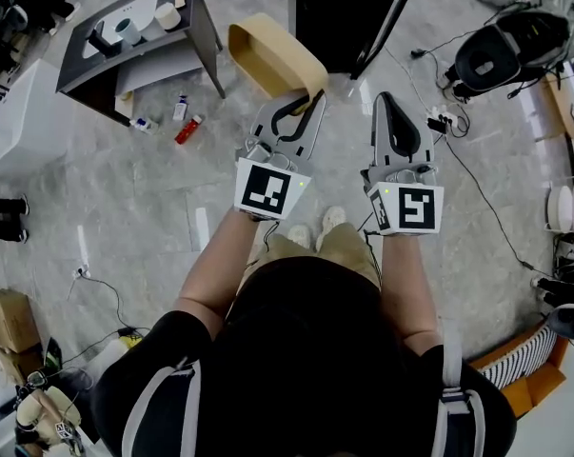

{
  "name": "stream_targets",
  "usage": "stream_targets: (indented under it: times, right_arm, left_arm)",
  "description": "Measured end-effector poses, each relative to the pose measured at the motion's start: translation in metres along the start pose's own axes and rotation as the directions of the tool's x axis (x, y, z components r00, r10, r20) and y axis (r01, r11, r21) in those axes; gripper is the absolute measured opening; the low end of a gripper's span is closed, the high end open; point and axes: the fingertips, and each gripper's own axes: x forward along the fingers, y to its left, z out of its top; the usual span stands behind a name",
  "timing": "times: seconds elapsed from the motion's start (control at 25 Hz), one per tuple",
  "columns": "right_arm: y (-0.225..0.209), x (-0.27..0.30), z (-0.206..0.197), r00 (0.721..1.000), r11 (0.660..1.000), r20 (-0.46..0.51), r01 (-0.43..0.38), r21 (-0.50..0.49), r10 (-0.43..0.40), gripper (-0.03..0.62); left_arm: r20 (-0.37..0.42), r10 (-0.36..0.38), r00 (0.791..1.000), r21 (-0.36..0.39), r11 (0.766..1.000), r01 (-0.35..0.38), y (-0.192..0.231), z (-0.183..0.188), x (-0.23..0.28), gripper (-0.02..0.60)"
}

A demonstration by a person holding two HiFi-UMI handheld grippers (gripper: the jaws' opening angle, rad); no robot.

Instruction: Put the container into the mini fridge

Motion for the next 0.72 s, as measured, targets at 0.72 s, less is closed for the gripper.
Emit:
stream_targets:
  times: [0.72]
  right_arm:
    - [-0.057,0.119,-0.042,0.998,0.999,0.051,-0.022,-0.031,0.024,0.037]
  left_arm:
    - [0.019,0.010,1.000,0.030,1.000,-0.010,0.067,-0.056,0.112,0.025]
